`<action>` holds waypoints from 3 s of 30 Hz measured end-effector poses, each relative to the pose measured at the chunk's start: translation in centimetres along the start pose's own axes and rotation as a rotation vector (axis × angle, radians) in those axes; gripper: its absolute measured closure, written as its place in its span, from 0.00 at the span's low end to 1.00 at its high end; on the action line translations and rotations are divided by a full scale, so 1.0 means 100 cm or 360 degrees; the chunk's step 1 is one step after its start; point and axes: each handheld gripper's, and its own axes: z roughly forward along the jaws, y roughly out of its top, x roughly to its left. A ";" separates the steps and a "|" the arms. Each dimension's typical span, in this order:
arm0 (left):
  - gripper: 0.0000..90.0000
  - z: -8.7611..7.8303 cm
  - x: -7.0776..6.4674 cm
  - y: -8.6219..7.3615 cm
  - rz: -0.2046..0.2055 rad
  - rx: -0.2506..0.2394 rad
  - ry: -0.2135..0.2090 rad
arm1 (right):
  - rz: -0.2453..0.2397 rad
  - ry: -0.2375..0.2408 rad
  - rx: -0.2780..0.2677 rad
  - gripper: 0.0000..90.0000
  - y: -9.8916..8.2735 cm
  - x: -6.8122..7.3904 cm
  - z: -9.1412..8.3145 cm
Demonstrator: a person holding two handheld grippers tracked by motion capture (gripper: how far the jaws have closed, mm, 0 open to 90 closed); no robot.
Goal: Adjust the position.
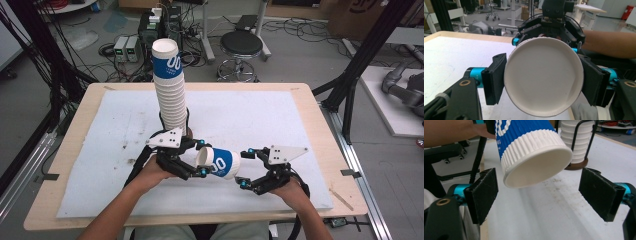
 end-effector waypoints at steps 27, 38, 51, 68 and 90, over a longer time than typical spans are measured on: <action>0.33 0.014 -0.005 -0.001 0.0016 -0.0126 -0.0152 | 0.0006 0.0136 -0.0100 0.17 0.002 0.006 0.009; 0.34 0.012 -0.004 -0.003 0.0006 -0.0114 -0.0161 | -0.0003 0.0177 -0.0091 0.26 0.002 0.004 0.005; 0.16 0.010 -0.009 -0.001 -0.0092 0.0145 0.0057 | -0.0030 0.0154 0.0118 0.30 0.012 0.002 0.000; 0.17 0.002 -0.008 0.028 0.0001 0.0519 0.0033 | -0.0180 0.0162 0.0513 0.31 0.048 0.005 0.002; 0.17 0.030 -0.012 0.036 0.0077 0.0825 -0.0095 | -0.0353 0.0162 0.0891 0.31 0.066 0.012 0.026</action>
